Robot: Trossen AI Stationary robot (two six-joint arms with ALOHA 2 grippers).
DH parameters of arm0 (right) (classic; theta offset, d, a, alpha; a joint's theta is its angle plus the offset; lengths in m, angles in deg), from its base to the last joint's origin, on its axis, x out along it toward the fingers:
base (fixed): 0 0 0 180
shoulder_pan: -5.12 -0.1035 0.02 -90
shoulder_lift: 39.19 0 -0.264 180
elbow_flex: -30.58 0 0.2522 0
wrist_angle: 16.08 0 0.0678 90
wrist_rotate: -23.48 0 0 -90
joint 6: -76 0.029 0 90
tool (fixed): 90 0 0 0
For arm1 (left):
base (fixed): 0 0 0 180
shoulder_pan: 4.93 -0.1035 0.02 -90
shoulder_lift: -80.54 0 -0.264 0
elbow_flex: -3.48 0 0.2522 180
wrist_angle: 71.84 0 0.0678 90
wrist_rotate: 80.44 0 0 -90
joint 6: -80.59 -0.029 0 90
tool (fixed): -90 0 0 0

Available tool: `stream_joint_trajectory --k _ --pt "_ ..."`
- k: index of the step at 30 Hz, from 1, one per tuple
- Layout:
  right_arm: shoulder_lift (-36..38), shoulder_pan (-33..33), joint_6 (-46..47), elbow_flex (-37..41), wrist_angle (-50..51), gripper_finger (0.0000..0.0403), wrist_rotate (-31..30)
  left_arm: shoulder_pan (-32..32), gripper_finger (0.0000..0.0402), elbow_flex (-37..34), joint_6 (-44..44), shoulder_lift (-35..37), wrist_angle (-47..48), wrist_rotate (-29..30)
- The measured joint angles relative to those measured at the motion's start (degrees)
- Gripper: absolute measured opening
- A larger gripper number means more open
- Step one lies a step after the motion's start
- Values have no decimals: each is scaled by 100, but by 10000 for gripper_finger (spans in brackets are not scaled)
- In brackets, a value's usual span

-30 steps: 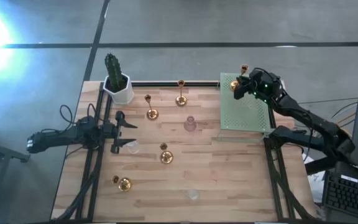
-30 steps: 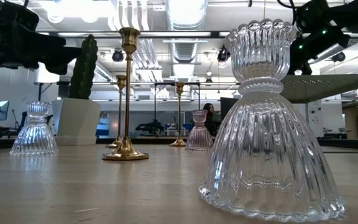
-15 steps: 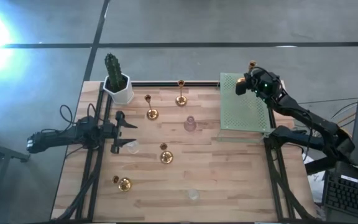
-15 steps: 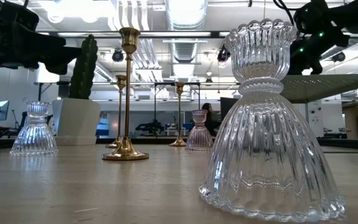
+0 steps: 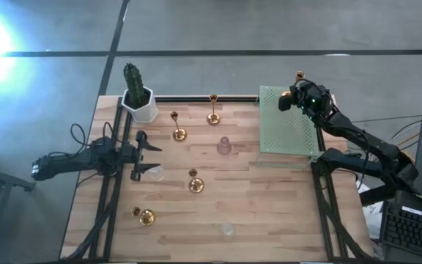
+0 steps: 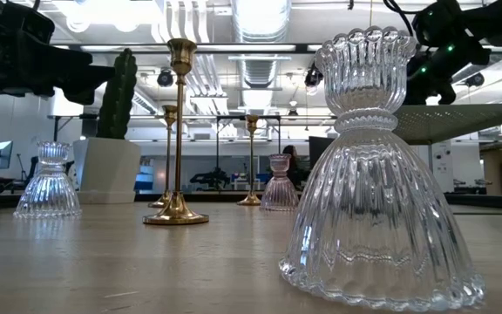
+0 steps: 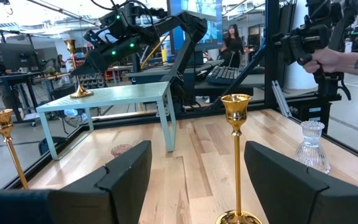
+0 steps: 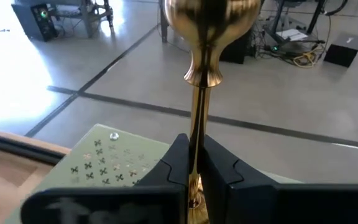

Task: Pick & Place candle stick holders
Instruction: Put the gold candle holder on the shelf

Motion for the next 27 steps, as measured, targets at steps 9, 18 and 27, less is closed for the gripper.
stream_joint_trajectory --k 9,18,27 --pt "-21 -78 225 2 -293 12 98 0 262 -2 2 0 0 2" --pt "-754 -1710 -118 -814 410 11 -2270 -2 262 0 2 -2 0 2" --pt "-1710 -1422 94 -1497 355 11 -1560 1 262 -2 0 0 0 2"
